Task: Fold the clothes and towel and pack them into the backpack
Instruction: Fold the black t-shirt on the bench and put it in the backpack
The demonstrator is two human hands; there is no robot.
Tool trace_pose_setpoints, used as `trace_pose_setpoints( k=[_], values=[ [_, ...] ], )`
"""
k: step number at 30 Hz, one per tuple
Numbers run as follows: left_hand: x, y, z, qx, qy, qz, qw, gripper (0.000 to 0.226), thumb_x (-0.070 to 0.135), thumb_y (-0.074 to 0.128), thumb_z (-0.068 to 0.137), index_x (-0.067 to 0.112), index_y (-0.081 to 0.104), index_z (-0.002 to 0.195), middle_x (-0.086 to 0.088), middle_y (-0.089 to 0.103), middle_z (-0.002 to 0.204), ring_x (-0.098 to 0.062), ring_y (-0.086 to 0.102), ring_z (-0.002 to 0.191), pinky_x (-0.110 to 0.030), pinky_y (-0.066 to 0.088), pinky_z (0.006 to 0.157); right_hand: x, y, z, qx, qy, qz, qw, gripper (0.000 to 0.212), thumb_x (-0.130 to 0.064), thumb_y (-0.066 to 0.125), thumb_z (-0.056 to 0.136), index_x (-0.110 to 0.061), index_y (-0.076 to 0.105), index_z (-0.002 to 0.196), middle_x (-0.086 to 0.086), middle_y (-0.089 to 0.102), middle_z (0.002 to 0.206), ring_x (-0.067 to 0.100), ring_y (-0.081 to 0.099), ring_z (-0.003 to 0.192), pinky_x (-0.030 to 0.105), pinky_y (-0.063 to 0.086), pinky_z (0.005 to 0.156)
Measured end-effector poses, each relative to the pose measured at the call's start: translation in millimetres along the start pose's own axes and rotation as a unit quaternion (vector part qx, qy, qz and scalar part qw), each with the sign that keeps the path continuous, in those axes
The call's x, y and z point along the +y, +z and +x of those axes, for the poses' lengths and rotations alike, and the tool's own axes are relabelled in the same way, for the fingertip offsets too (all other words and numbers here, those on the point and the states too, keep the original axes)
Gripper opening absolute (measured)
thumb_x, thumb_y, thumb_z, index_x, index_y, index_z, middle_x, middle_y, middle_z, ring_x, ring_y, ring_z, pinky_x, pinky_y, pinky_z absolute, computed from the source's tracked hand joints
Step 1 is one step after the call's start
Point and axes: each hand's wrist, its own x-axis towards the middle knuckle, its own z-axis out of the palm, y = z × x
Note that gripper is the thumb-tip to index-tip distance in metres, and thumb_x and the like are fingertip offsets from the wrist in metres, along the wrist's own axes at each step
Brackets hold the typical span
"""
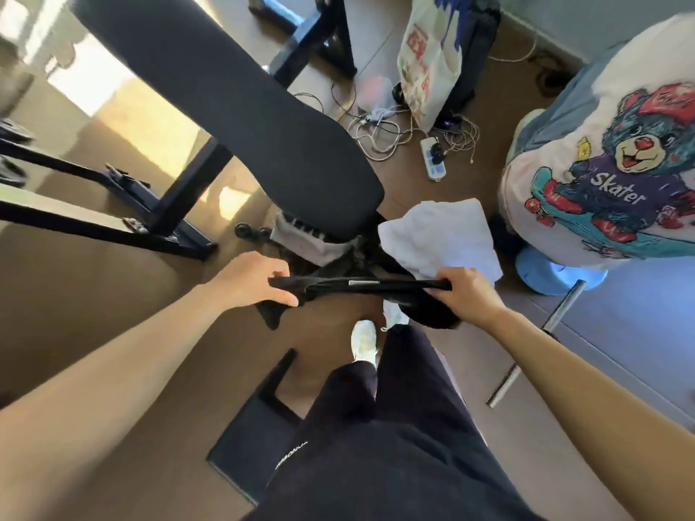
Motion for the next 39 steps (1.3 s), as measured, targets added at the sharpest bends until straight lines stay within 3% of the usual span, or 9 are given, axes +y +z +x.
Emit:
trace_pose_setpoints(
  k=[4, 8, 10, 13, 18, 26, 29, 32, 39],
  values=[
    [-34.3, -16.3, 3.8, 0.025, -0.046, 0.076, 0.996, 0.038, 0.058, 0.062, 0.092, 0.028, 0.060, 0.069, 0.004, 0.062, 0.074, -0.019, 0.062, 0.075, -0.029, 0.037, 0.062, -42.9, -20.6, 45.9, -0.028, -0.030, -0.001, 0.999, 0.043, -0.057, 0.064, 0.091, -0.020, 0.062, 0.068, 0.001, 0.065, 0.070, 0.020, 0.060, 0.070, 0.036, 0.047, 0.064],
    [-57.9, -37.6, 6.4, 0.173, -0.169, -0.158, 0.957, 0.025, 0.035, 0.064, 0.098, 0.015, 0.078, 0.093, -0.006, 0.072, 0.092, -0.024, 0.063, 0.089, -0.036, 0.051, 0.080, -64.7, -39.3, 94.3, -0.100, -0.094, -0.025, 0.990, 0.045, -0.053, 0.080, 0.079, -0.016, 0.058, 0.065, -0.001, 0.059, 0.065, 0.014, 0.055, 0.064, 0.030, 0.041, 0.061],
    [-60.8, -45.6, 6.0, 0.210, -0.201, -0.282, 0.914, 0.018, 0.026, 0.061, 0.101, 0.017, 0.076, 0.094, -0.003, 0.071, 0.087, -0.019, 0.063, 0.088, -0.028, 0.048, 0.073, -67.7, -47.1, 115.8, -0.140, -0.127, -0.053, 0.981, 0.037, -0.042, 0.084, 0.078, -0.022, 0.054, 0.069, -0.003, 0.058, 0.069, 0.016, 0.056, 0.069, 0.029, 0.041, 0.064],
    [-67.1, -45.6, 5.1, 0.230, -0.235, -0.340, 0.881, 0.020, 0.026, 0.059, 0.103, 0.015, 0.076, 0.106, -0.002, 0.072, 0.097, -0.019, 0.063, 0.095, -0.028, 0.045, 0.078, -74.8, -49.1, 134.7, -0.160, -0.155, -0.090, 0.971, 0.037, -0.031, 0.079, 0.084, -0.030, 0.046, 0.068, -0.009, 0.052, 0.069, 0.011, 0.052, 0.068, 0.022, 0.035, 0.061],
    [-104.6, -42.0, -9.4, 0.197, -0.258, -0.244, 0.914, 0.033, 0.043, 0.064, 0.097, 0.018, 0.076, 0.080, -0.001, 0.072, 0.077, -0.025, 0.068, 0.080, -0.043, 0.053, 0.071, -87.5, -32.0, 149.2, -0.192, -0.112, -0.117, 0.968, 0.029, -0.026, 0.070, 0.093, -0.019, 0.058, 0.067, -0.004, 0.056, 0.065, 0.022, 0.059, 0.073, 0.034, 0.045, 0.069],
    [-207.5, -92.9, 18.1, 0.054, -0.150, -0.125, 0.979, 0.039, 0.058, 0.065, 0.091, 0.028, 0.068, 0.066, 0.006, 0.062, 0.059, -0.015, 0.061, 0.060, -0.022, 0.038, 0.055, -159.8, -47.9, 222.1, -0.047, 0.024, -0.026, 0.998, 0.034, -0.036, 0.060, 0.098, -0.018, 0.053, 0.071, 0.005, 0.063, 0.070, 0.029, 0.068, 0.067, 0.032, 0.041, 0.057],
    [-258.1, -115.5, 74.4, 0.102, -0.110, -0.180, 0.972, 0.035, 0.051, 0.063, 0.095, 0.021, 0.080, 0.090, 0.011, 0.067, 0.068, -0.013, 0.064, 0.071, -0.023, 0.042, 0.065, -195.3, -44.4, 266.8, 0.025, 0.094, 0.074, 0.992, 0.029, -0.034, 0.058, 0.099, -0.012, 0.052, 0.081, 0.015, 0.069, 0.073, 0.032, 0.072, 0.053, 0.047, 0.055, 0.052],
    [-292.9, -130.1, 142.1, 0.145, -0.114, -0.222, 0.958, 0.048, 0.055, 0.058, 0.097, 0.012, 0.078, 0.089, 0.009, 0.064, 0.066, -0.017, 0.062, 0.072, -0.031, 0.044, 0.072, -219.2, -27.8, 323.4, 0.115, 0.149, 0.129, 0.974, 0.029, -0.032, 0.060, 0.097, -0.004, 0.057, 0.090, 0.018, 0.070, 0.082, 0.038, 0.073, 0.064, 0.053, 0.061, 0.072],
    [-334.8, -114.3, 278.9, 0.259, -0.142, -0.242, 0.924, 0.051, 0.057, 0.049, 0.100, 0.020, 0.064, 0.068, 0.003, 0.063, 0.069, -0.019, 0.061, 0.073, -0.036, 0.043, 0.072, -204.4, 20.7, 457.2, 0.274, 0.168, 0.127, 0.938, 0.033, -0.033, 0.063, 0.095, -0.001, 0.068, 0.099, 0.013, 0.067, 0.098, 0.030, 0.061, 0.096, 0.039, 0.045, 0.084]
  ],
)
